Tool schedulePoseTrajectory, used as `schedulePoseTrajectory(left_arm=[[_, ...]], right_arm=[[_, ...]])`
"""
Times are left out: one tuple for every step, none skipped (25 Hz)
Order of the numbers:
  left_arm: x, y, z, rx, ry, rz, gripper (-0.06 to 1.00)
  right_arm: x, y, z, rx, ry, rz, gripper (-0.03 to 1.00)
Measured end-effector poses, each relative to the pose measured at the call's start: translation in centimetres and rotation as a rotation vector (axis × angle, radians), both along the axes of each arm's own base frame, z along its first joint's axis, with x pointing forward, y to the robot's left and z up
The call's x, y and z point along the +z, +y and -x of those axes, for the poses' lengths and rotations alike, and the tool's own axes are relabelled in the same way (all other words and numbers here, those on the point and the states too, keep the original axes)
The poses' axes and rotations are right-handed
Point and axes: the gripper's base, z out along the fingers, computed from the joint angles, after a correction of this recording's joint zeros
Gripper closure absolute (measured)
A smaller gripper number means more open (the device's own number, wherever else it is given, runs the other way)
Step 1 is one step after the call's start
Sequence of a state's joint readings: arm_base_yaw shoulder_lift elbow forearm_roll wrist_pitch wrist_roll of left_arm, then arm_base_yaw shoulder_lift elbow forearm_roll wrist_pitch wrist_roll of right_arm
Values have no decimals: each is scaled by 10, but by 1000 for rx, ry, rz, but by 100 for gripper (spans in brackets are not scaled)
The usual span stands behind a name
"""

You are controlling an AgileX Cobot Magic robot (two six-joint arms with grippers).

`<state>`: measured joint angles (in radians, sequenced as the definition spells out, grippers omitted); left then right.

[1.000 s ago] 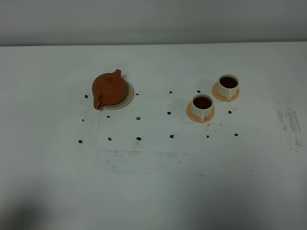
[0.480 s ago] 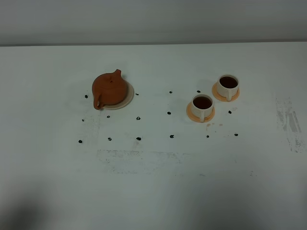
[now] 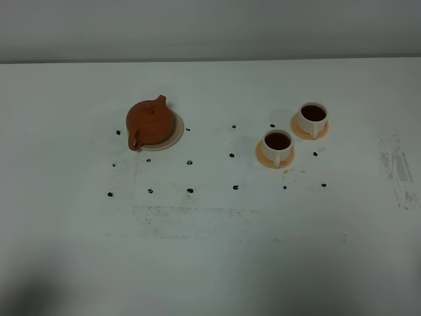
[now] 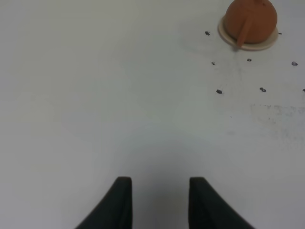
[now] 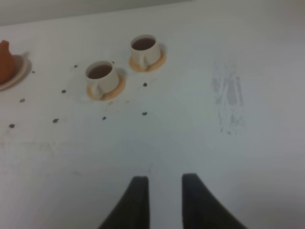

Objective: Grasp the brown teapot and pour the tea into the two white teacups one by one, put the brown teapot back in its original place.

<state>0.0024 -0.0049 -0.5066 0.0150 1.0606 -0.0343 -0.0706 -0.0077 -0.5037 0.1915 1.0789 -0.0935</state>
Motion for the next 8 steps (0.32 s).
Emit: schedulePoseTrajectory(left_arm=[[0,0,0,0,0,0,62],[0,0,0,0,0,0,62],[0,0,0,0,0,0,62],[0,0,0,0,0,0,62],[0,0,0,0,0,0,62],[0,0,0,0,0,0,62],[0,0,0,0,0,0,62],[0,0,0,0,0,0,62]], right_arm=[[0,0,0,0,0,0,77],[0,0,0,0,0,0,77],[0,0,0,0,0,0,77],[0,0,0,0,0,0,77],[0,0,0,0,0,0,77],[0,0,0,0,0,0,77],[0,0,0,0,0,0,77],[0,0,0,0,0,0,77]])
